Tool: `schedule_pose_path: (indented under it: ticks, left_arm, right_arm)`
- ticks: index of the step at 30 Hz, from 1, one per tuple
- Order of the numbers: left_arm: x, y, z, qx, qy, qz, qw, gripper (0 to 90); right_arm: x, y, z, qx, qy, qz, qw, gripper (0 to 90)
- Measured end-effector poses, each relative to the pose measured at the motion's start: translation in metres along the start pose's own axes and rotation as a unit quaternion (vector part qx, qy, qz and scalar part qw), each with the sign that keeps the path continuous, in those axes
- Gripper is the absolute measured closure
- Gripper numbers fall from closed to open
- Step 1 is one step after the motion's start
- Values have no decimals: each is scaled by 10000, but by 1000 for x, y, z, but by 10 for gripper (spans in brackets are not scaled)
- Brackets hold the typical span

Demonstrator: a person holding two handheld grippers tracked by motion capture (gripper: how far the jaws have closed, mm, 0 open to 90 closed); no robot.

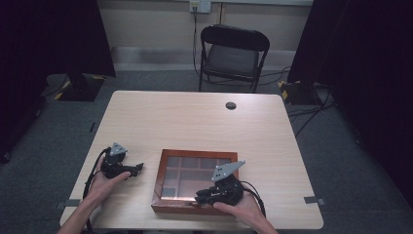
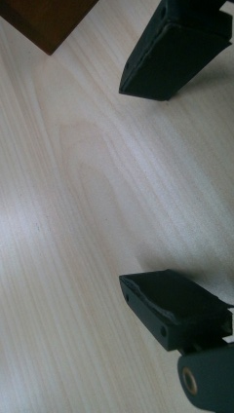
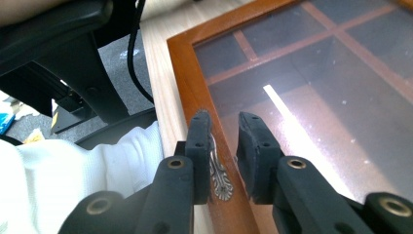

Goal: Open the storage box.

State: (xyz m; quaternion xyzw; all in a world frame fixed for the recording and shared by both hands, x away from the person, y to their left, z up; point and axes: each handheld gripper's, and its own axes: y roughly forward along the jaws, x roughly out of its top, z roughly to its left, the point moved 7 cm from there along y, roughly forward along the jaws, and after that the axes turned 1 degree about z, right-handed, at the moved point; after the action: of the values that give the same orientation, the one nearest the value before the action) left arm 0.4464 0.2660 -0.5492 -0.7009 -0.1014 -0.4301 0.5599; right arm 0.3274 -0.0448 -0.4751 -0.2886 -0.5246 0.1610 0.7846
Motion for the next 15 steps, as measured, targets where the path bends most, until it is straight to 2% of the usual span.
schedule_pose_path:
  ticks: [6,10,14,15]
  left_arm:
    - [0,-2,-2,-64,35,39,10000,150]
    - [1,-3,-4,-122,-111,2,9999,157]
    - [1,-5,-4,-134,-16,38,9999,161]
    - [2,-6,-5,-147,-57,4,9999,162]
  right_arm:
    - [-1,7,4,98,-109,64,9999,759]
    - [-3,8,5,98,-151,106,9998,777]
    - [-5,11,5,132,-183,110,9997,798]
    - [-5,11,5,104,-216,119,9996,800]
